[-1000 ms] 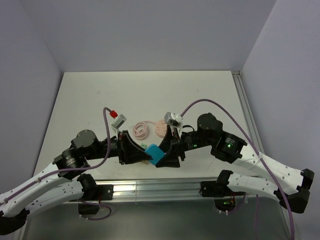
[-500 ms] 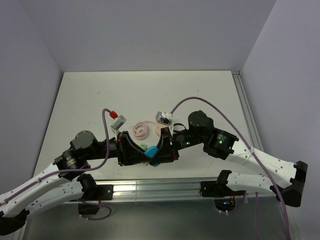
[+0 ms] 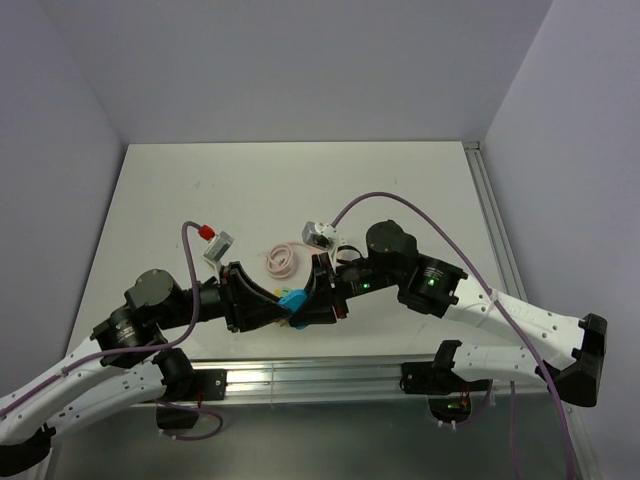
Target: Insert the plug
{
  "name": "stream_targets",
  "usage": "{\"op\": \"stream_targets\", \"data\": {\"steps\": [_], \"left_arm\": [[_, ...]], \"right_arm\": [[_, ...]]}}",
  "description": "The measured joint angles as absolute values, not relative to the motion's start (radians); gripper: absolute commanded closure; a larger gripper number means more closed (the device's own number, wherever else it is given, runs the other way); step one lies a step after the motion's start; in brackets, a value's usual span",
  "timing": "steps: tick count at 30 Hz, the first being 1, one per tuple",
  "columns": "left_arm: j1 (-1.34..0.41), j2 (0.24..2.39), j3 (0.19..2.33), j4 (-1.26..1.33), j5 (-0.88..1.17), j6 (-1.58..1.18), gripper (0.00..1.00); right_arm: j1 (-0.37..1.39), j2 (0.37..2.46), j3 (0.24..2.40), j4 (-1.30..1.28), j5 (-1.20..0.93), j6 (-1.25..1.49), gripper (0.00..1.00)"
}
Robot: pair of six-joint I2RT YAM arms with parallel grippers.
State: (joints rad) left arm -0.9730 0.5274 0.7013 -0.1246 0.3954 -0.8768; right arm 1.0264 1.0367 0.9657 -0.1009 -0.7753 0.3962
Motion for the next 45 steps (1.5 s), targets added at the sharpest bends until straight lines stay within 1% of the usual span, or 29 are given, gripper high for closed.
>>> {"op": "stream_targets", "data": {"steps": [2,3,5,7,8,9,11,13,15,16,21,26,31,45], "left_arm": [[-0.972,0.529,0.701,-0.133,0.385,-0.877,0.8],[-0.972,0.529,0.701,-0.135,0.384,-0.868,0.9],[-0.972,0.533,0.701,-0.136,0.388,-0.855,1.0],[-0.972,0.534,0.701,-0.139,0.394,-0.853,1.0],[-0.972,0.534,0.701,-0.138,0.395,-0.852,1.0],[-0.972,0.535,0.701,-0.136,0.398,-0.852,1.0],[-0.972,0.535,0.699,-0.13,0.403,-0.853,1.0],[-0.972,0.535,0.694,-0.121,0.407,-0.854,1.0],[-0.972,0.535,0.69,-0.117,0.411,-0.855,1.0],[-0.972,0.535,0.689,-0.117,0.413,-0.856,1.0],[-0.972,0.537,0.686,-0.114,0.409,-0.876,1.0],[-0.972,0.531,0.682,-0.105,0.405,-0.882,1.0],[-0.972,0.524,0.672,-0.084,0.404,-0.884,1.0],[-0.969,0.461,0.611,-0.002,0.348,-0.927,1.0]], "right_arm": [[1.027,1.037,0.968,-0.102,-0.776,0.398,1.0],[1.027,1.037,0.968,-0.107,-0.776,0.404,1.0],[1.026,1.037,0.969,-0.119,-0.775,0.411,1.0],[1.025,1.037,0.969,-0.126,-0.777,0.412,1.0],[1.025,1.038,0.969,-0.126,-0.781,0.413,0.95],[1.025,1.039,0.97,-0.126,-0.784,0.415,0.86],[1.025,1.039,0.971,-0.126,-0.789,0.421,0.82],[1.025,1.04,0.971,-0.127,-0.794,0.425,0.76],[1.025,1.043,0.971,-0.129,-0.798,0.429,0.68],[1.025,1.046,0.973,-0.132,-0.801,0.43,0.67],[1.028,1.057,0.978,-0.128,-0.812,0.426,0.66],[1.028,1.057,0.978,-0.12,-0.814,0.431,0.69],[1.028,1.057,0.977,-0.107,-0.815,0.453,0.67],[1.035,1.049,0.908,0.07,-0.775,0.567,0.67]]}}
